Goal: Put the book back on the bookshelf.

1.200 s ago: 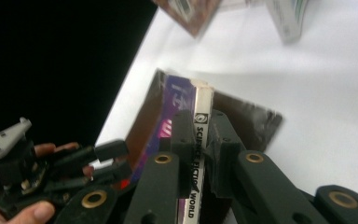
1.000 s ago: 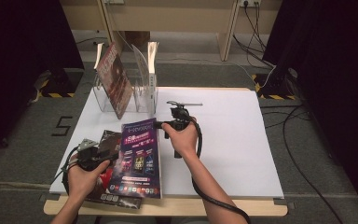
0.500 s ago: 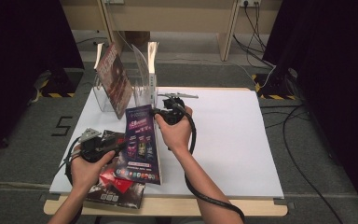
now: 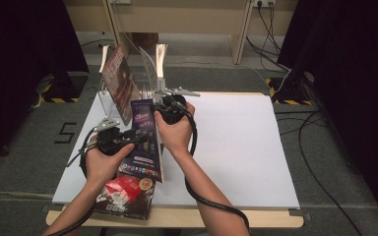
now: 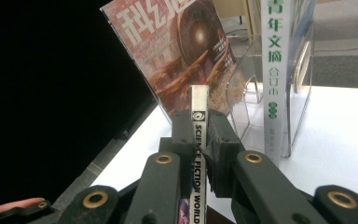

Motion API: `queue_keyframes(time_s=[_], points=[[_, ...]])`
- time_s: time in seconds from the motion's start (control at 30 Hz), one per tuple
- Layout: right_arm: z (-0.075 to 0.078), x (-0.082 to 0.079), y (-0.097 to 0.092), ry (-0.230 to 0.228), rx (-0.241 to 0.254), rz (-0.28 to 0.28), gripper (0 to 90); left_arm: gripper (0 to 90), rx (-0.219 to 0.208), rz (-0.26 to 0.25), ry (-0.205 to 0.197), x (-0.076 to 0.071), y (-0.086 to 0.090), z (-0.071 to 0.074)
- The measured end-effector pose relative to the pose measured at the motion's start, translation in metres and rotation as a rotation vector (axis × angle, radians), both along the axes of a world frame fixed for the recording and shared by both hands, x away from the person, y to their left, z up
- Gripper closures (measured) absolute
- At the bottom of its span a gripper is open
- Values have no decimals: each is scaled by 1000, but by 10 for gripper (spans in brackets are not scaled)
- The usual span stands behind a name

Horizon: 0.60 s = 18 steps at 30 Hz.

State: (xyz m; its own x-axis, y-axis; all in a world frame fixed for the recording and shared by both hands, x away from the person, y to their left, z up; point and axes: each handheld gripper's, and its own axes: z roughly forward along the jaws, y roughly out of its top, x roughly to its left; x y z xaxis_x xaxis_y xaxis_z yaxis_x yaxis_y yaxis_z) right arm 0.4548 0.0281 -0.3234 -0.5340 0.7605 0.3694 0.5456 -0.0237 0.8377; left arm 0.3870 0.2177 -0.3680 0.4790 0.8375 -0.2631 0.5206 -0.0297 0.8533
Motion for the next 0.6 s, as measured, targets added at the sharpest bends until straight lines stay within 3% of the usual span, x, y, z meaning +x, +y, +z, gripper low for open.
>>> queue_keyframes(time_s=[0.23,0.6], points=[[6,1,7,-20,-13,-10,833,407,2,-2,3,9,-16,12],[8,3,10,-37,-22,-27,833,400,56,39,8,20,-30,17]])
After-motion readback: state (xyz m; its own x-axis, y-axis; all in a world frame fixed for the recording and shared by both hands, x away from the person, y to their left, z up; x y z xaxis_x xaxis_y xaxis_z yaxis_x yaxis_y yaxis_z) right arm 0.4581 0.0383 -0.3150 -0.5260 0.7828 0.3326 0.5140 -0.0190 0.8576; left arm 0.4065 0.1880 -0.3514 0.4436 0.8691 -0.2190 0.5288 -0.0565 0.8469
